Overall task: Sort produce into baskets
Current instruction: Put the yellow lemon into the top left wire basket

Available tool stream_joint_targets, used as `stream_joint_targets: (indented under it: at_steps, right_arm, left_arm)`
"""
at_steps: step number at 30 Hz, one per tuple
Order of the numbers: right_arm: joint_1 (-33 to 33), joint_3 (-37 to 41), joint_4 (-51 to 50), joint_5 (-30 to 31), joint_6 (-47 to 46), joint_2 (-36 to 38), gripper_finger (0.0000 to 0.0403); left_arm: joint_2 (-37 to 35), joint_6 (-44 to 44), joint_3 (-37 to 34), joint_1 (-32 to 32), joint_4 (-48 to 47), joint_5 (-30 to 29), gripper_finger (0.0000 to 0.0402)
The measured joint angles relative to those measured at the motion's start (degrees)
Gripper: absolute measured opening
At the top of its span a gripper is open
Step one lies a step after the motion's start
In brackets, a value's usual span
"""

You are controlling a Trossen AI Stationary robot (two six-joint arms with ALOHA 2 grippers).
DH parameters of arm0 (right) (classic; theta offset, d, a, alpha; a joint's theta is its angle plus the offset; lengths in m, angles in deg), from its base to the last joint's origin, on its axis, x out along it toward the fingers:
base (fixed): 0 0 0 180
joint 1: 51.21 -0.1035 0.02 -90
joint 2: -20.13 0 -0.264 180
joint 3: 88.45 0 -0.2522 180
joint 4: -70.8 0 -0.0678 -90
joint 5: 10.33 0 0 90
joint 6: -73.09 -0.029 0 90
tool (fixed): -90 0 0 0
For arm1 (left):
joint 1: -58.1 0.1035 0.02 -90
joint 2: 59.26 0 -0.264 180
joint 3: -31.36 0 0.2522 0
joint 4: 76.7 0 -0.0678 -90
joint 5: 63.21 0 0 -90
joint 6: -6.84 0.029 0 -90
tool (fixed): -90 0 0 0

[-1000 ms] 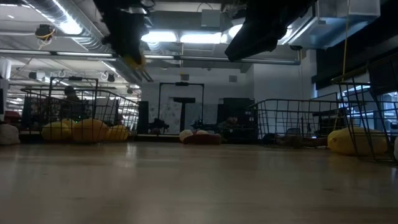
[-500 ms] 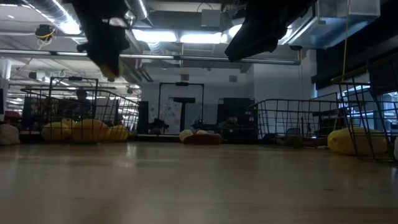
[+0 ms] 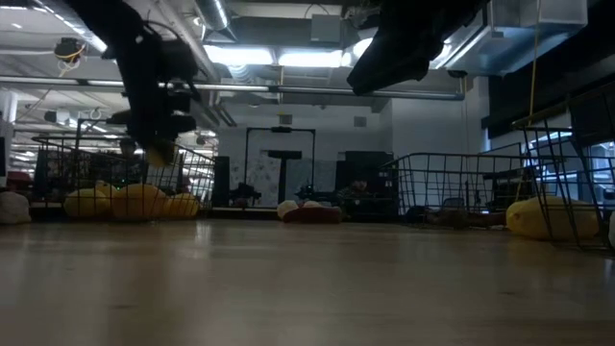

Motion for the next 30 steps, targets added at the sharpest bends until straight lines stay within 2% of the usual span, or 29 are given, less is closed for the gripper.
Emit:
stream_joint_targets:
  at_steps: [7,16,25,30]
  right_arm:
    - [-0.01,0.0,-0.02,0.44,0.0,0.0,0.0193]
    - [-0.02,0.0,-0.11,0.44,0.02,0.0,0.0193]
    - [-0.02,0.0,-0.15,0.44,0.01,0.0,0.0193]
    - [-0.01,0.0,-0.15,0.44,0.02,0.0,0.0193]
  left_arm:
    - [6.4,1.6,-1.82,0.2,3.78,0.21,0.0193]
    - [11.79,6.9,-1.9,0.2,3.95,0.42,0.0209]
    - [12.89,6.97,-1.9,0.17,6.08,0.39,0.0224]
    - [12.89,8.0,-1.9,0.17,6.33,0.37,0.0248]
